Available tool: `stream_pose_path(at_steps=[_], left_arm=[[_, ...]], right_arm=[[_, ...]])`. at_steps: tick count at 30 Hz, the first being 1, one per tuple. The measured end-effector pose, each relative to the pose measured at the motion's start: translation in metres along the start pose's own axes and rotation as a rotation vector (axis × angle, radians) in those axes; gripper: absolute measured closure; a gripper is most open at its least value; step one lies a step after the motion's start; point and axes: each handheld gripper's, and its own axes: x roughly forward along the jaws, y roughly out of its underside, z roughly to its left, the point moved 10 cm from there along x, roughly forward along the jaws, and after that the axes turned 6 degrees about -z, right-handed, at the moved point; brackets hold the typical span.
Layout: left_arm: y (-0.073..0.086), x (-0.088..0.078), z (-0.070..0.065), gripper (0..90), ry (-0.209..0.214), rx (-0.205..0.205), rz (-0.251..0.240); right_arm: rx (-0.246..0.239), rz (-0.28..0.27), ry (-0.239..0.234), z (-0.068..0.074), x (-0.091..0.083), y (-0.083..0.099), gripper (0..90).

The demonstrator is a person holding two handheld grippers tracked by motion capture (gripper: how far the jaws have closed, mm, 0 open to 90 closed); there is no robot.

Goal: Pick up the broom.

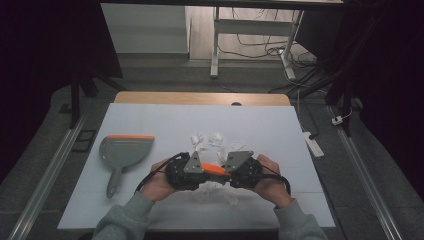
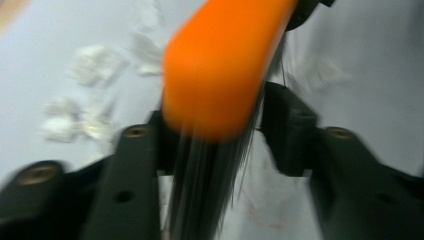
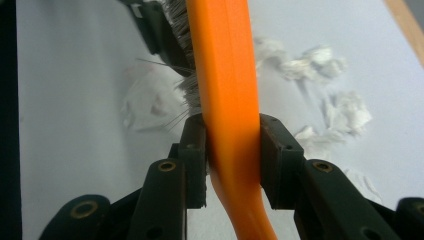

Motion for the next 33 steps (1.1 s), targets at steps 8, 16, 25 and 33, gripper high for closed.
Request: stream_pose_path(at_steps=[8,16,25,33], left_arm=[[0.005,-0.030,0.019,41.2,-0.120,-0.102,-0.095],[0.044,-0.063,0.034,41.7,-0.214,-0.208,-0.116],[0.072,-0.075,0.047,36.5,-0.286,-0.316,-0.106],[0.101,-0.086,0.048,31.4,-0.327,-0.375,-0.075]], right_arm=[[0.062,-0.038,0.030,-0.011,-0.006,0.002,69.2],[0.140,-0.075,0.066,-0.027,-0.013,0.010,69.2],[0.222,-0.110,0.132,-0.045,-0.024,0.015,69.2],[0.306,-0.130,0.192,-0.061,-0.035,0.025,69.2]])
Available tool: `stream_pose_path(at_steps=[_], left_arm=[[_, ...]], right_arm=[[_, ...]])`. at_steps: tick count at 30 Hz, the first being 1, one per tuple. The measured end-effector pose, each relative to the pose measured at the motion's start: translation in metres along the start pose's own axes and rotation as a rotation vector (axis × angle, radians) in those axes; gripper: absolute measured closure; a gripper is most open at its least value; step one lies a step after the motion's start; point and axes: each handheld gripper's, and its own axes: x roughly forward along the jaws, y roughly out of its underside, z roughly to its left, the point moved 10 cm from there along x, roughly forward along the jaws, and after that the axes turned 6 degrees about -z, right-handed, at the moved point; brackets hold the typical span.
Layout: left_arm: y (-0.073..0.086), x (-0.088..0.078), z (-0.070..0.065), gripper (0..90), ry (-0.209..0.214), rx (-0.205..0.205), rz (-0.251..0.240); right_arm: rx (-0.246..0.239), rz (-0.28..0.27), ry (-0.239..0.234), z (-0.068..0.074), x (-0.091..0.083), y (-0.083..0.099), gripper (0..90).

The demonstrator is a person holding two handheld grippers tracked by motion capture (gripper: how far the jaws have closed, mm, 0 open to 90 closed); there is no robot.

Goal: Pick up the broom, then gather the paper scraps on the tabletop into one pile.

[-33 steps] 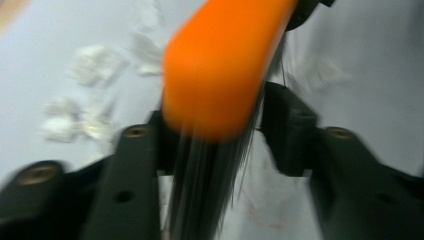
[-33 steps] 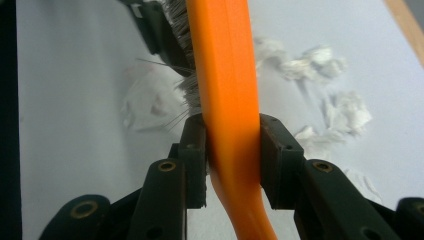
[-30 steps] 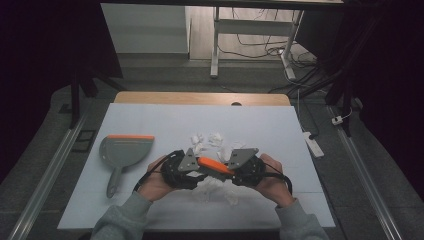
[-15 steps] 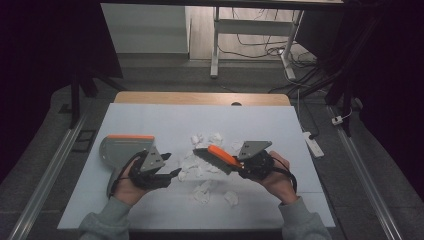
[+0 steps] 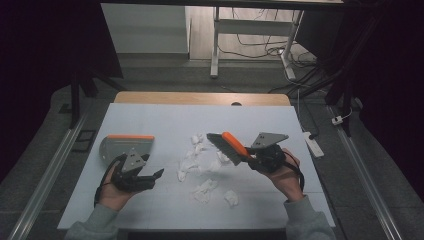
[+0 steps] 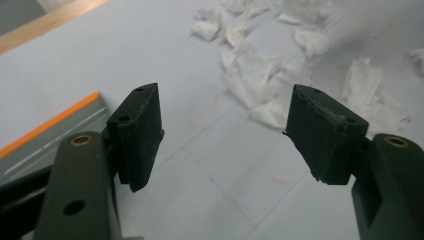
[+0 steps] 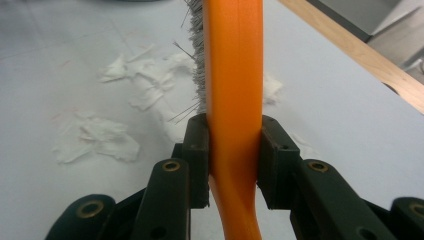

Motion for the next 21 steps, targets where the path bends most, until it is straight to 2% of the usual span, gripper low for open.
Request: stream_pose_path(at_steps=[7,15,21], left_arm=[[0.022,-0.003,0.012,30.7,-0.025,-0.056,0.025],[0.027,-0.004,0.018,29.5,-0.033,-0.064,0.030],[0.032,-0.001,0.022,29.4,-0.028,-0.078,0.044]], right_arm=[[0.065,-0.015,0.057,-0.020,-0.007,0.006,69.2],[0.114,-0.016,0.099,-0.035,-0.012,0.012,69.2],[0.135,0.007,0.120,-0.041,-0.012,0.019,69.2]])
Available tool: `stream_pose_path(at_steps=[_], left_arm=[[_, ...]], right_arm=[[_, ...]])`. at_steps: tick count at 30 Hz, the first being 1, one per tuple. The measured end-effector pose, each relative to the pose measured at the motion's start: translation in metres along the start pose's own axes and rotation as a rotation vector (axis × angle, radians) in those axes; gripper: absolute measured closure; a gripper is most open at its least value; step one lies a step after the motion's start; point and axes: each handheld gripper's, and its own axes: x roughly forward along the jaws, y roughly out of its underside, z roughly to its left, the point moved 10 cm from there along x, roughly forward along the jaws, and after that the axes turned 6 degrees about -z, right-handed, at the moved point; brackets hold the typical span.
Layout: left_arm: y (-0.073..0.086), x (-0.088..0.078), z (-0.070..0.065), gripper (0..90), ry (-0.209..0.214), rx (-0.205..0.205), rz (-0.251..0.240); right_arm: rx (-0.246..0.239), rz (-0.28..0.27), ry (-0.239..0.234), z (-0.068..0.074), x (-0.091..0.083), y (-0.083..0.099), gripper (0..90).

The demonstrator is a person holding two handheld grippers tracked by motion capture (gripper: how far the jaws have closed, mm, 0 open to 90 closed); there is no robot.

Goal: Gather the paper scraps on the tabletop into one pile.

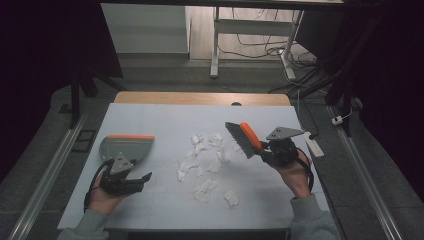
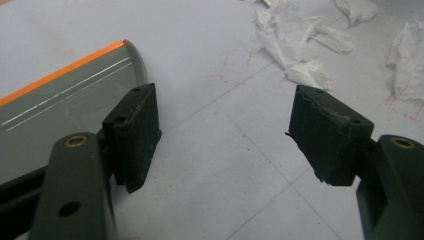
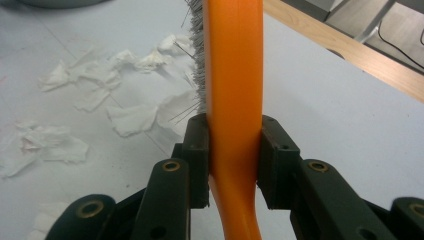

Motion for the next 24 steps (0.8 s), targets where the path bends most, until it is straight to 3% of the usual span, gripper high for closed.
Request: stream_pose_path(at_steps=[7,12,20,24], left_arm=[[0.003,0.004,-0.001,29.4,0.005,0.022,0.011],[0.006,0.005,0.005,29.0,0.000,0.022,0.022],[0.010,0.005,0.007,28.9,0.012,0.027,0.019],[0.012,0.005,0.009,28.9,0.010,0.019,0.017]], right_arm=[[0.015,0.024,0.016,-0.006,0.003,0.004,69.2],[0.034,0.052,0.047,-0.019,0.008,0.004,69.2],[0.074,0.182,0.093,-0.048,0.027,0.003,69.2],[0.063,0.265,0.111,-0.060,0.041,0.002,69.2]])
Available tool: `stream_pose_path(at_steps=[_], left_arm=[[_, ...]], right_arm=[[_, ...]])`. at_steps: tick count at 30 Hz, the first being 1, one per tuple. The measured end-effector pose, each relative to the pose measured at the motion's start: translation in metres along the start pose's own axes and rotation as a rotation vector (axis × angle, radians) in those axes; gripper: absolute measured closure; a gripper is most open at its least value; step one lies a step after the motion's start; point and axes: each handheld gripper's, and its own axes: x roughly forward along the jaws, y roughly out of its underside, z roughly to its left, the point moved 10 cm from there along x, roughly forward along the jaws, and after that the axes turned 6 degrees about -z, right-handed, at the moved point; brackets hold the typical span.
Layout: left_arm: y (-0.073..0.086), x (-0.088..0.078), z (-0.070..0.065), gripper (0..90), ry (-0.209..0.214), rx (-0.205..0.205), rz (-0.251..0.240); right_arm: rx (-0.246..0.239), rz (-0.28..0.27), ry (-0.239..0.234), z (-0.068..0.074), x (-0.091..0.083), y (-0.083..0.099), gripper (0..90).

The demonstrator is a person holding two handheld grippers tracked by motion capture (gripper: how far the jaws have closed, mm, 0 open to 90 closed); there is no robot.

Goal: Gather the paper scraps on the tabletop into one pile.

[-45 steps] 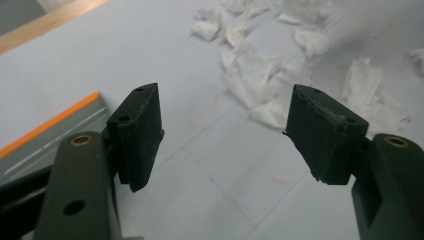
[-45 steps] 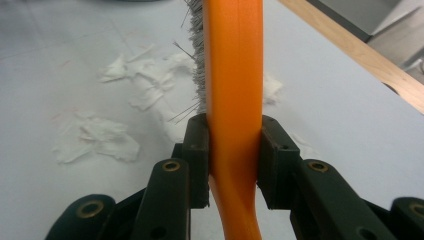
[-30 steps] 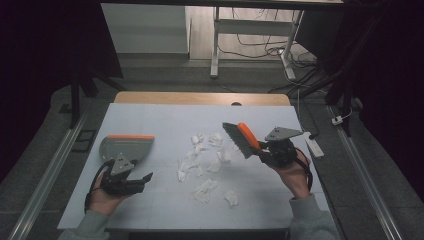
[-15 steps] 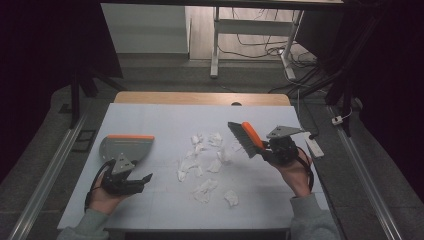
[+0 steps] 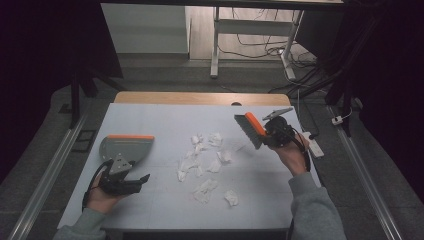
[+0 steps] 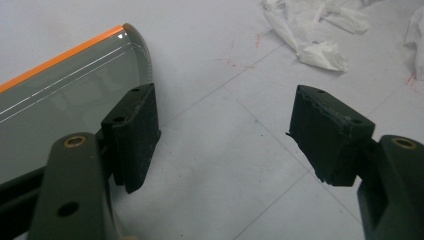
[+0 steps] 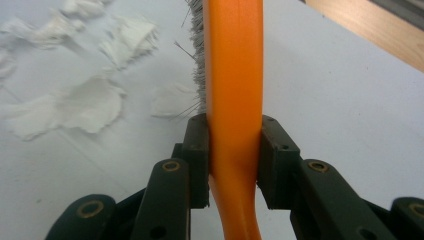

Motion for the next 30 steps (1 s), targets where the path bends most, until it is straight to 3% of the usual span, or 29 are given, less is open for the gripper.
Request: stream_pose_path(at_steps=[7,14,15,19,20,24,25,30], left_arm=[[0.001,0.001,0.001,28.9,0.000,-0.007,0.002],[0.001,0.002,0.001,28.9,0.003,-0.011,0.002],[0.002,0.002,0.002,28.9,0.003,-0.012,0.003],[0.003,0.003,0.003,28.9,0.003,-0.020,0.002],[0.003,0.003,0.003,28.9,0.002,-0.020,0.002],[0.003,0.002,0.003,28.9,0.000,-0.015,0.002],[0.003,0.002,0.002,29.0,0.000,-0.015,0.002],[0.003,0.003,0.002,29.0,0.000,-0.016,0.001]], right_arm=[[-0.012,0.163,0.057,-0.016,0.027,-0.002,69.2],[-0.051,0.286,0.078,-0.018,0.056,-0.006,69.3],[-0.050,0.283,0.071,-0.016,0.058,-0.008,69.3],[-0.082,0.301,0.036,-0.005,0.062,-0.012,69.4],[-0.136,0.323,0.028,0.003,0.064,-0.014,69.5],[-0.167,0.330,0.006,0.016,0.065,-0.015,69.7],[-0.204,0.330,-0.010,0.025,0.064,-0.015,69.7],[-0.240,0.309,-0.098,0.053,0.056,-0.013,69.8]])
